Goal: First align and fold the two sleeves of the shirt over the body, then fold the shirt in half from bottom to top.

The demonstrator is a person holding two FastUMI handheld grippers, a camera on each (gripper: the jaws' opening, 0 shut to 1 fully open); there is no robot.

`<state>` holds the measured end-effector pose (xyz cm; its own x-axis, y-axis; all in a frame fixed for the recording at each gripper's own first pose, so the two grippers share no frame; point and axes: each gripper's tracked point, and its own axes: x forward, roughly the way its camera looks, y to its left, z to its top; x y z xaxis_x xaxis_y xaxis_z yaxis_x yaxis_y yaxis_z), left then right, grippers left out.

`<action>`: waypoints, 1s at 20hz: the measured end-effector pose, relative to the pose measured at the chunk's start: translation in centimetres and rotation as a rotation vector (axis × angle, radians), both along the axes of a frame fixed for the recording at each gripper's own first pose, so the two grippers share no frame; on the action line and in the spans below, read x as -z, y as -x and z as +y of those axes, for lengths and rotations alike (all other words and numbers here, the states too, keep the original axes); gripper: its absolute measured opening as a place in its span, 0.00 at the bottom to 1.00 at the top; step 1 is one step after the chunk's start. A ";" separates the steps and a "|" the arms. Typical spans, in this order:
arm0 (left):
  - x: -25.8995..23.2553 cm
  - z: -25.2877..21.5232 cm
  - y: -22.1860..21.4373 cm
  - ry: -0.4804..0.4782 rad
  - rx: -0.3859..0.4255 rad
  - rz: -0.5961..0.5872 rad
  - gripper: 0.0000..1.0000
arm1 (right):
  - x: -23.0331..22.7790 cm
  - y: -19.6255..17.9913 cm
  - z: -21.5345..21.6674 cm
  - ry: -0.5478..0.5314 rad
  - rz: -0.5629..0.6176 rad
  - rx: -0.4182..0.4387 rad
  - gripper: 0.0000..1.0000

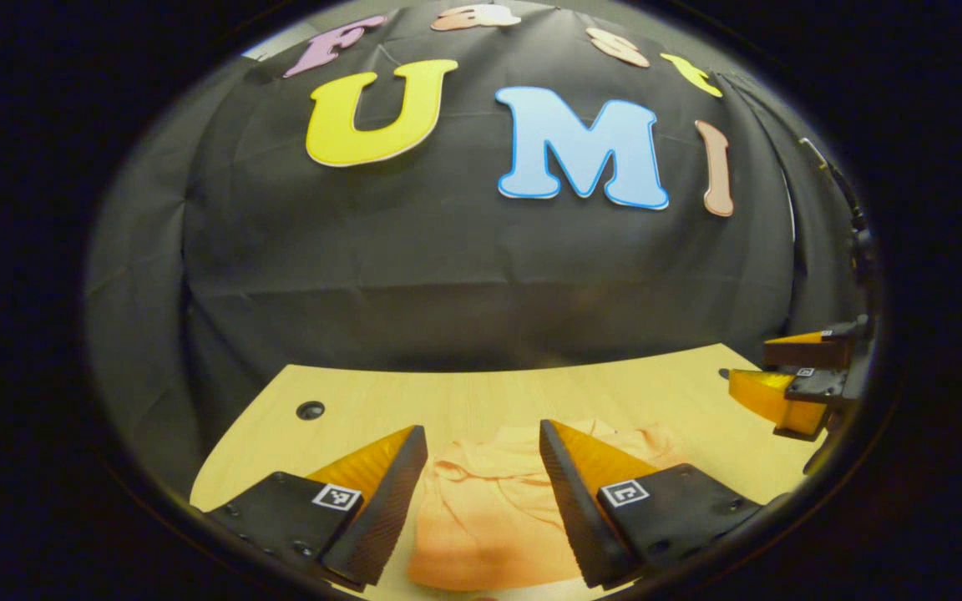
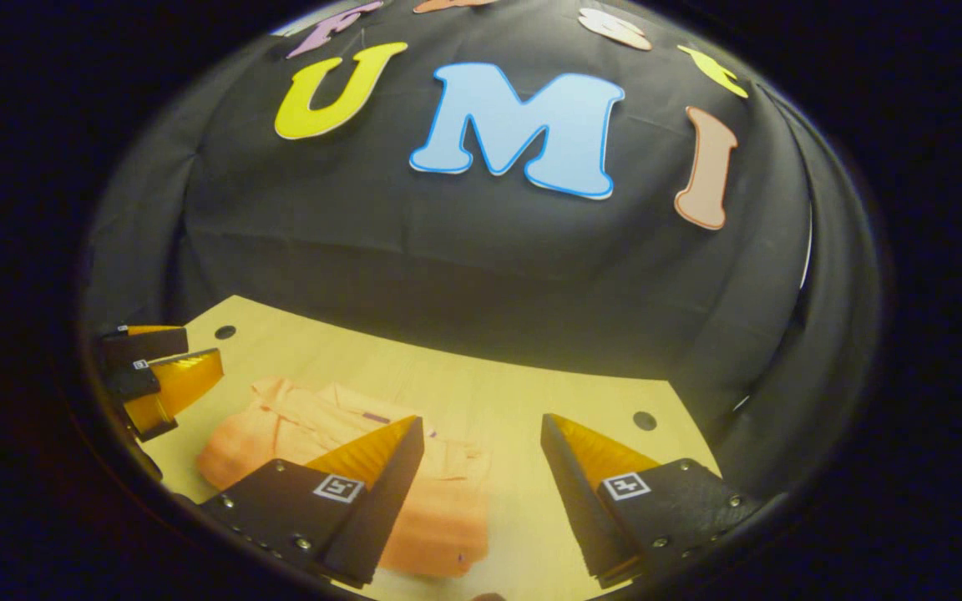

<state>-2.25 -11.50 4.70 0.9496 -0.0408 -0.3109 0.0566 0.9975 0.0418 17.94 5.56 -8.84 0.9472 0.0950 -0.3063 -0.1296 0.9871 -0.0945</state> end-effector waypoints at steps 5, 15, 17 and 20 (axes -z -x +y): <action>-4.2 -1.0 3.1 0.023 -0.019 -0.088 0.90 | -4.2 3.8 -0.5 0.004 -0.104 -0.020 0.88; -9.4 -2.3 10.6 0.032 -0.058 -0.190 0.94 | -9.2 12.3 -1.3 -0.026 -0.247 -0.072 0.88; -10.2 -2.9 12.3 0.030 -0.058 -0.208 0.94 | -9.9 14.0 -1.5 -0.032 -0.266 -0.080 0.88; -11.2 -3.7 14.4 0.026 -0.057 -0.235 0.94 | -10.4 16.3 -1.7 -0.044 -0.289 -0.094 0.88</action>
